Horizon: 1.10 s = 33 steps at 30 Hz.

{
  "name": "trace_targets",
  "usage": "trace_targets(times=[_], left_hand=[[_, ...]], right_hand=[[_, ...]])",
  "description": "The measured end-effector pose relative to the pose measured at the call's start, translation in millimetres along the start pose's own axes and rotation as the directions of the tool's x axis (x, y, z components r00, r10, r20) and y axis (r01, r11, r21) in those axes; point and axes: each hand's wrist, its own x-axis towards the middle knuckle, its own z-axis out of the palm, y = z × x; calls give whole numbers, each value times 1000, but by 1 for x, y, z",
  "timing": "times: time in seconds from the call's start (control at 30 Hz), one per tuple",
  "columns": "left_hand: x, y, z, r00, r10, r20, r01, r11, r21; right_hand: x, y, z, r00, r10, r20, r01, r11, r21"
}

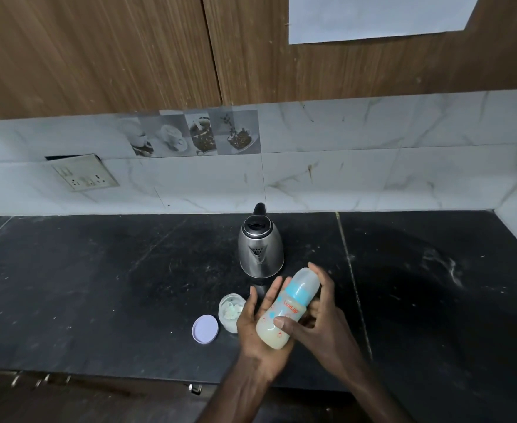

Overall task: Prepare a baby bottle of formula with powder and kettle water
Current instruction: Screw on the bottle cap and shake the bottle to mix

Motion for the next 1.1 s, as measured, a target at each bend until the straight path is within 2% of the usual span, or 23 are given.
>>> trace_targets(times=[0.1,0.13,0.17,0.2,0.27,0.3,0.33,0.4,0.43,0.47,0.53,0.67,0.73,0.77,0.83,0.87,0.9,0.93,0.97,1.0,1.03,1.1], left_hand=[[2,-3,3,1000,-16,6,16,1000,2],[3,-4,3,1000,-15,2,15,1000,15],[3,-4,1,1000,-7,-18,8,999,37],[3,-2,0,999,7,-47,-4,998,60],[5,3,-3,997,33,-68,-28,997,75],[6,6,-5,996,44,-75,-39,997,67],[7,8,-7,994,54,-93,-49,997,56],[10,9,-8,992,63,-109,-59,997,44],[11,10,-8,993,50,-102,-47,998,39],[10,11,-6,995,38,-96,-35,999,32],[9,13,-5,994,34,-103,-33,999,9],[10,12,-15,988,61,-138,-61,998,10],[9,12,-17,984,67,-163,-62,997,34],[8,12,-18,984,69,-165,-64,997,39],[8,14,-19,985,72,-157,-68,997,29],[9,14,-19,987,67,-148,-65,998,20],[11,14,-18,988,64,-144,-62,998,16],[12,13,-17,988,59,-141,-57,998,13],[13,12,-16,991,48,-123,-49,999,2],[15,12,-14,995,32,-99,-33,999,-16],[16,11,-12,995,19,-94,-22,999,-37],[16,11,-12,993,28,-111,-35,998,-55]], right_hand=[[7,-15,-13,999,-50,12,50,997,-62],[12,-22,-20,996,-90,-25,87,991,-101],[17,-30,-26,983,-144,-117,131,985,-115],[23,-37,-30,945,-179,-274,165,983,-75],[34,-46,-27,787,-137,-601,258,959,119],[37,-46,-20,742,-86,-665,257,952,164],[38,-44,-9,760,-56,-648,206,966,158],[31,-26,14,902,-54,-429,78,996,38],[26,-16,23,940,-36,-338,34,999,-9],[21,-10,28,952,-10,-306,5,1000,-18],[18,-9,30,956,-12,-294,17,1000,14],[35,-33,-7,976,-158,-149,149,986,-69],[44,-53,-36,961,-236,-147,224,970,-90],[47,-60,-44,941,-267,-209,265,964,-38],[48,-63,-36,858,-235,-457,332,932,143],[45,-56,-23,812,-169,-558,313,934,173],[41,-49,-8,801,-103,-590,244,956,164],[34,-38,7,854,-66,-516,151,981,125],[26,-24,19,929,-39,-368,72,994,77],[17,-11,26,973,-23,-229,34,998,45],[10,-4,28,986,-10,-167,17,999,37],[10,-8,20,976,-17,-217,30,998,55]])
